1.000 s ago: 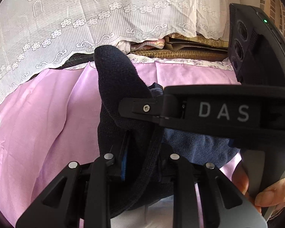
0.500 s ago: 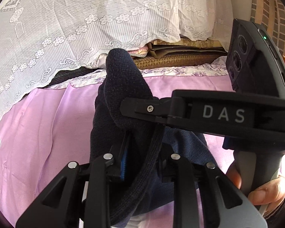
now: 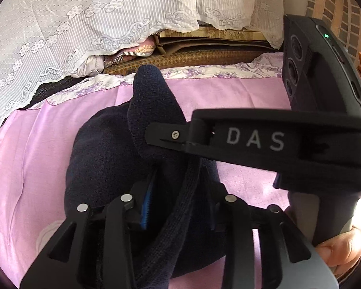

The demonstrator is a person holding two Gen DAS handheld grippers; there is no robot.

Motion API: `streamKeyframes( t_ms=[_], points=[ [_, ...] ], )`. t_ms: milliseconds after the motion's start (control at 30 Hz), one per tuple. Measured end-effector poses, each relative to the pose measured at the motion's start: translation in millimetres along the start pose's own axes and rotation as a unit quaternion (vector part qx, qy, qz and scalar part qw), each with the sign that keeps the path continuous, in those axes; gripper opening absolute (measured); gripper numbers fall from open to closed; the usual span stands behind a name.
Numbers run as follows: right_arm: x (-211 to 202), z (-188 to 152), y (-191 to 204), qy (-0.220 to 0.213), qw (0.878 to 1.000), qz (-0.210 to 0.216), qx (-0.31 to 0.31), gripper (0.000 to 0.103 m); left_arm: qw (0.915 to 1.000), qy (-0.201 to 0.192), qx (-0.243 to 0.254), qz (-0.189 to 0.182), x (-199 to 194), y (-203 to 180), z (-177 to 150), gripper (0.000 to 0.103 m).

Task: Fold small clothes

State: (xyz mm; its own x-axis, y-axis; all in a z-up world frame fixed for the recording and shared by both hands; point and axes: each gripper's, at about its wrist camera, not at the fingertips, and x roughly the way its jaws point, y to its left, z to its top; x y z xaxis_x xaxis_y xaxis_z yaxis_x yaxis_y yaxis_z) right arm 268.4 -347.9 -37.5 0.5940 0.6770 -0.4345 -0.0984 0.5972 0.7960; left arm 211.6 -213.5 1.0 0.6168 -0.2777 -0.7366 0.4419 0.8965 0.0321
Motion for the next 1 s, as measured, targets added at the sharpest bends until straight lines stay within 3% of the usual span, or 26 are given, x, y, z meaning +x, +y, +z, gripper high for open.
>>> streamKeyframes(
  t_ms=[167, 267, 300, 333, 400, 533, 600, 700, 767, 833, 933, 1000],
  points=[
    [4.4, -0.6, -20.5, 0.014, 0.999, 0.010, 0.028, 0.021, 0.9994, 0.003, -0.027, -0.023, 12.2, 4.2, -8.5, 0.048],
    [2.8, -2.4, -24.7, 0.011, 1.000, -0.001, 0.029, 0.035, 0.9981, -0.009, -0.038, -0.047, 3.2, 11.7, -19.9, 0.055],
    [2.1, -3.3, -27.0, 0.005, 0.999, -0.008, 0.032, 0.046, 0.9972, -0.018, -0.042, -0.060, -3.2, 15.1, -25.4, 0.064],
    [1.6, -3.8, -29.2, 0.003, 0.999, -0.013, 0.035, 0.050, 0.9959, -0.035, -0.044, -0.072, -13.3, 18.4, -31.9, 0.069],
    [2.0, -4.3, -36.3, 0.000, 0.999, -0.017, 0.051, 0.050, 0.9940, -0.075, -0.048, -0.063, -39.3, 23.0, -46.8, 0.095],
    [-0.2, -4.6, -40.8, -0.003, 0.998, 0.006, 0.069, 0.050, 0.9878, -0.141, -0.032, -0.059, -84.3, 32.7, -58.9, 0.096],
    [-1.2, -4.9, -36.3, -0.005, 0.998, 0.013, 0.065, 0.050, 0.9876, -0.148, -0.032, -0.043, -94.6, 43.1, -60.9, 0.096],
    [2.2, -6.3, -31.3, -0.002, 0.999, -0.006, 0.051, 0.050, 0.9899, -0.134, -0.047, 0.004, -93.8, 64.4, -68.0, 0.096],
    [2.6, -7.0, -30.5, -0.009, 0.999, -0.018, 0.047, 0.043, 0.9922, -0.105, -0.061, 0.031, -83.7, 79.1, -73.0, 0.096],
    [-0.2, -6.6, -23.7, -0.025, 0.999, -0.038, 0.028, 0.019, 0.9941, -0.071, -0.077, 0.028, -67.7, 90.7, -78.6, 0.096],
    [-8.9, -3.3, -5.3, -0.054, 0.998, -0.039, -0.006, 0.014, 0.9959, -0.046, -0.077, 0.002, -55.6, 88.7, -82.4, 0.095],
    [-13.7, 0.1, 6.9, -0.069, 0.997, -0.037, -0.027, 0.014, 0.9975, -0.048, -0.052, 0.003, -54.8, 73.9, -82.7, 0.095]
  ],
)
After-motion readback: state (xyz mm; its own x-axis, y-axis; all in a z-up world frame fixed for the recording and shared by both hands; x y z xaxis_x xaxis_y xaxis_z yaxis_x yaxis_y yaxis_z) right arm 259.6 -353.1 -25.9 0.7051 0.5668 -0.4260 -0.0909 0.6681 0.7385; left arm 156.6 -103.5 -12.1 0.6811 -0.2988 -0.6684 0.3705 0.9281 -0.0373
